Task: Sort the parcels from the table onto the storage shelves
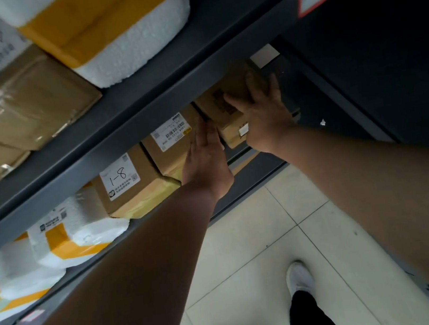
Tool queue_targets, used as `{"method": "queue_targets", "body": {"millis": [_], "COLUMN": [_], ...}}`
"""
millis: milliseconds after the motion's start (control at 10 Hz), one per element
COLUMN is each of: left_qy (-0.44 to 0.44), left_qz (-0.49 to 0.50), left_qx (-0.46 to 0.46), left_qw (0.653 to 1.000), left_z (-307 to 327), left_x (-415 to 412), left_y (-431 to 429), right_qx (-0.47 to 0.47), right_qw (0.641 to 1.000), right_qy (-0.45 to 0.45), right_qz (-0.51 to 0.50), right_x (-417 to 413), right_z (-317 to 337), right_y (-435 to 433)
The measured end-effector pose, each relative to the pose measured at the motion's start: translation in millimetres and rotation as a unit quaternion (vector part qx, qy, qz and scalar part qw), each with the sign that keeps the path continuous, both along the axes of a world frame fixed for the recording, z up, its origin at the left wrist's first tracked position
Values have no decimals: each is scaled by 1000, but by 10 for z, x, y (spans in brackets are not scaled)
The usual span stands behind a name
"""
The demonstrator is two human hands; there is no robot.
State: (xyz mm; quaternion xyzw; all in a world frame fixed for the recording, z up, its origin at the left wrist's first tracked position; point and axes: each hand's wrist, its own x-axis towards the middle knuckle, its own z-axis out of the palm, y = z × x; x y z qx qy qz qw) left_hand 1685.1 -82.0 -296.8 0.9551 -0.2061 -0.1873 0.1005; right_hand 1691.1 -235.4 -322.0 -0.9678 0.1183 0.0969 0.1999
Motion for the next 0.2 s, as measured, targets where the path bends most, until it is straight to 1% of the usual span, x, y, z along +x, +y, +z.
{"method": "queue_targets", "body": {"millis": [200], "left_qy": [28], "left_qz": [1], "left_qx": [22], "left_qw": [999], "left_z": [97], "left_x": [-112], "left_y": [50], "right_qx": [-99], "right_qw": [994], "right_qy": [-28], "right_qz": [20], "right_x": [-300], "right_z": [30], "right_y": [107]}}
